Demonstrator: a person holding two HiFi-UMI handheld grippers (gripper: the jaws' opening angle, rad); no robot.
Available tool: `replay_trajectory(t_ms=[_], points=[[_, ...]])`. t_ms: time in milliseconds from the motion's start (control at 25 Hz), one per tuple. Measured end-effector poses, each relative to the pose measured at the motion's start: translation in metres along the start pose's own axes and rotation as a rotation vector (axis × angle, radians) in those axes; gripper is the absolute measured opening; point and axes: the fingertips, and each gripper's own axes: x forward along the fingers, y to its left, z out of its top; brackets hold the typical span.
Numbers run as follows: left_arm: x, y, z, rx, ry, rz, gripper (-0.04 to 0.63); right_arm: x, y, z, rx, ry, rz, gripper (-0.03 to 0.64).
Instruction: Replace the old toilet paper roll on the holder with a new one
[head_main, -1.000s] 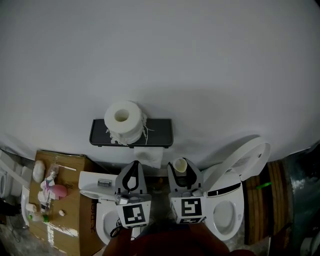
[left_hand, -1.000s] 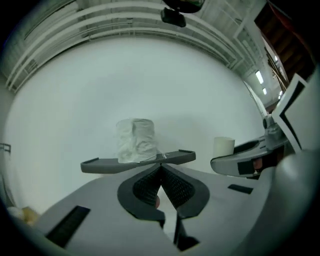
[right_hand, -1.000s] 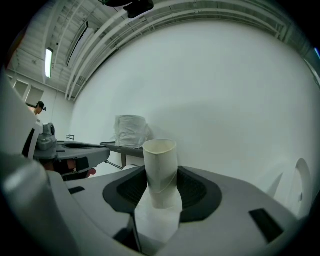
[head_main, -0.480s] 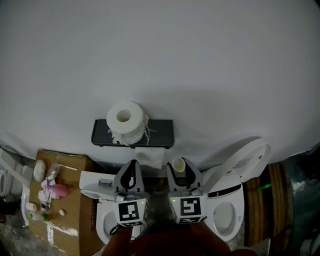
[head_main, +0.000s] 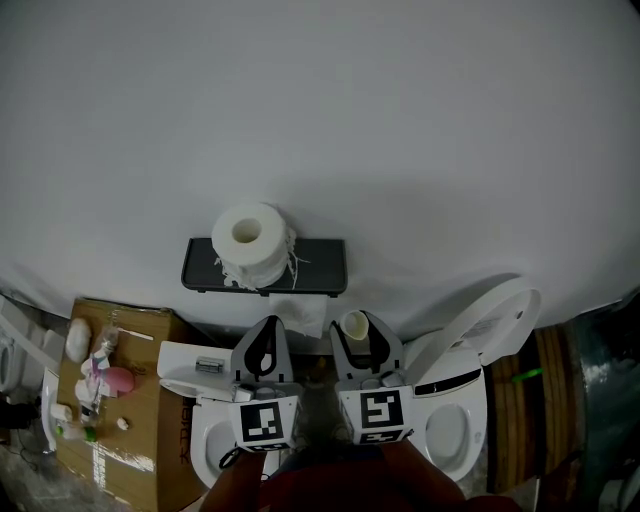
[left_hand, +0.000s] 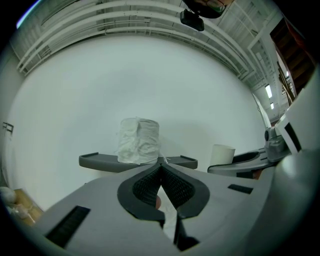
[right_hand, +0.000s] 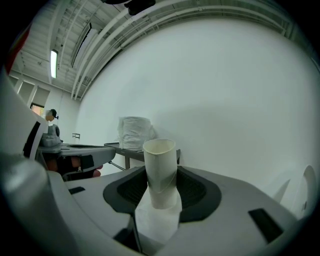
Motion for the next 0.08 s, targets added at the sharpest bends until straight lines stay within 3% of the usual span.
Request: replay_trajectory(t_ms=[80], points=[[0.0006, -0.0018, 0.0022, 0.004, -0.003, -0.003, 0.017, -0.0001, -0.0001, 0.0023, -0.006, -0.002, 0.004, 0.192]])
